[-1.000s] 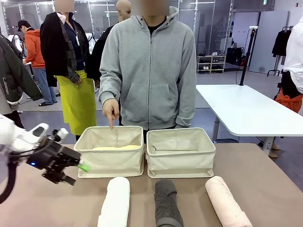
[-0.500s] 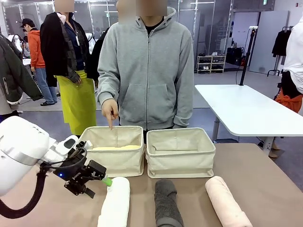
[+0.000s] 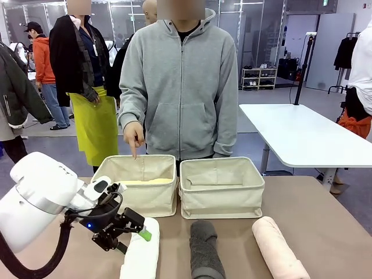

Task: Divide the towels into two baskets.
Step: Pick up one hotel-folded towel from the bottom of the table and place it in the Fabric basket indicated by the person.

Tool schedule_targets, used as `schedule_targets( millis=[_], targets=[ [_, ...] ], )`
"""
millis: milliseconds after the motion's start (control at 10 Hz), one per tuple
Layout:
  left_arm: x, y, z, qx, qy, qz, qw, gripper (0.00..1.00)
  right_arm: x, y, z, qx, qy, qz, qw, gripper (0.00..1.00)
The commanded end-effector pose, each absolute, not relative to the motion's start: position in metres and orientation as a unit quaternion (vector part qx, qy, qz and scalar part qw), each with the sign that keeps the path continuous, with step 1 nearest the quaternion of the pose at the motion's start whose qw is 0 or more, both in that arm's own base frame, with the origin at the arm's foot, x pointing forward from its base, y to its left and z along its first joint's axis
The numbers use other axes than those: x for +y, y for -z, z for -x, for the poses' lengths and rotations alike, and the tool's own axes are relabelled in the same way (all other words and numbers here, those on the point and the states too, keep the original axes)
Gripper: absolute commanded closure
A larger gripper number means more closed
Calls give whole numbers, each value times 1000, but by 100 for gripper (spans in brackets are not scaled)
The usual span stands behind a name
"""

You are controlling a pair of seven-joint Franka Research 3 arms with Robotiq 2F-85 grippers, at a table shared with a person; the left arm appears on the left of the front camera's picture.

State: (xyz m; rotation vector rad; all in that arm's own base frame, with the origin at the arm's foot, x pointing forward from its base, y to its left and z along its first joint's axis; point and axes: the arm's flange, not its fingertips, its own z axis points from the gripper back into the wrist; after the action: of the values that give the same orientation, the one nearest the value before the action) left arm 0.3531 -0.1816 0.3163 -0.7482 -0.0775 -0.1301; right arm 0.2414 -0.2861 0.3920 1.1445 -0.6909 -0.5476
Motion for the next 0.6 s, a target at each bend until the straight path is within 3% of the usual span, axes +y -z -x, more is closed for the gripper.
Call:
schedule_targets(
  millis=[0, 200, 500],
  targets=[
    [-193, -303, -350, -54, 54, 355, 932, 0, -285, -395, -240, -321, 252, -527, 746, 0],
    [-199, -298, -346, -35, 52, 353, 933, 0, -285, -395, -240, -321, 252, -527, 746, 0],
    [-204, -293, -344, -40, 61, 348, 935, 25, -285, -395, -240, -321, 252, -527, 746, 0]
  ],
)
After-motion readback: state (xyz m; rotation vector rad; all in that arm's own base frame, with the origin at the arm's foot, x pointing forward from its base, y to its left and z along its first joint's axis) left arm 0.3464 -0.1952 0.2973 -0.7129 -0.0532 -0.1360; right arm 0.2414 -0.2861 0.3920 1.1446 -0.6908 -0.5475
